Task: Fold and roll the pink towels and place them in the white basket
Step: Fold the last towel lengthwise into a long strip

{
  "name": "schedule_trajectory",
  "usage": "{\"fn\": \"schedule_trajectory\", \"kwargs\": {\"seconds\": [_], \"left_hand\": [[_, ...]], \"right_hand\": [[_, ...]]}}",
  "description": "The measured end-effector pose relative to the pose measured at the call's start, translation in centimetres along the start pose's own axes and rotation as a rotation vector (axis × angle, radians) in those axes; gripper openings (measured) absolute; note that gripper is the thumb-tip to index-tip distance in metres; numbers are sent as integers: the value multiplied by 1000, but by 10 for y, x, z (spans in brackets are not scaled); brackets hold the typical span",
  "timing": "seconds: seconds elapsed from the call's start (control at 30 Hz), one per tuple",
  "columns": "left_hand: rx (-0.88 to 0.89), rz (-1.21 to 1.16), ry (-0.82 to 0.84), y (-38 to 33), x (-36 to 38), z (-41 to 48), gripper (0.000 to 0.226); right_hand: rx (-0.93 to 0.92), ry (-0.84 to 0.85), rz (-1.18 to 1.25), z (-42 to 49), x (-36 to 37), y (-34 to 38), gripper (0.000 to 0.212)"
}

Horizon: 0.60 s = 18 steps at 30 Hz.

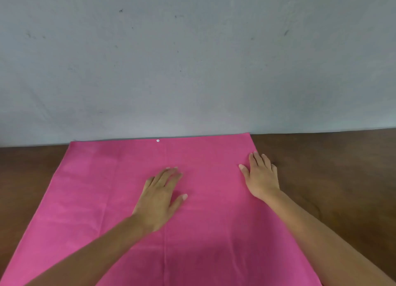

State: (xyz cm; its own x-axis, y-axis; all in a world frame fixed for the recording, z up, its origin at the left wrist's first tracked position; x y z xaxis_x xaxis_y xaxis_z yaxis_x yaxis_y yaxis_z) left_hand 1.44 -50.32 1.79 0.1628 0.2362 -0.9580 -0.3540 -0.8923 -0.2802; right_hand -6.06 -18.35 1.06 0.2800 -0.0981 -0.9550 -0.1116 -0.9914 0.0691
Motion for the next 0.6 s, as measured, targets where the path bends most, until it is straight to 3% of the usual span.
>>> {"fn": "schedule_trajectory", "kwargs": {"seconds": [0.13,0.23,0.4,0.6], "left_hand": [[49,144,202,-12,21,3,79],[17,175,201,-8,25,0,78],[7,187,176,-7,23,2,75],[16,194,175,-5,28,4,82]], "right_hand": [[-17,25,15,-25,9,-13,76],[-37,35,17,-51,17,-22,86],[-41,74,-25,-97,32,-42,78],[-2,121,-57,-170,48,-60,90]]}}
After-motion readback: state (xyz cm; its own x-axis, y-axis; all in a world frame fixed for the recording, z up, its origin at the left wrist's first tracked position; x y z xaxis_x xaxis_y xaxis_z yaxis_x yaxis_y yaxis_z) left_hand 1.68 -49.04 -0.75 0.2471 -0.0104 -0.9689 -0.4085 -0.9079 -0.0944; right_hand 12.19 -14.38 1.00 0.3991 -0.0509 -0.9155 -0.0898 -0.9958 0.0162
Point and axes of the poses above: each hand's wrist, its own z-axis towards the middle knuckle, its own x-axis out of the palm, y = z × x, the point moved 3 cm from there along z, towards the middle knuckle, and after that the axes turned 11 degrees about y, right-handed, at the moved point
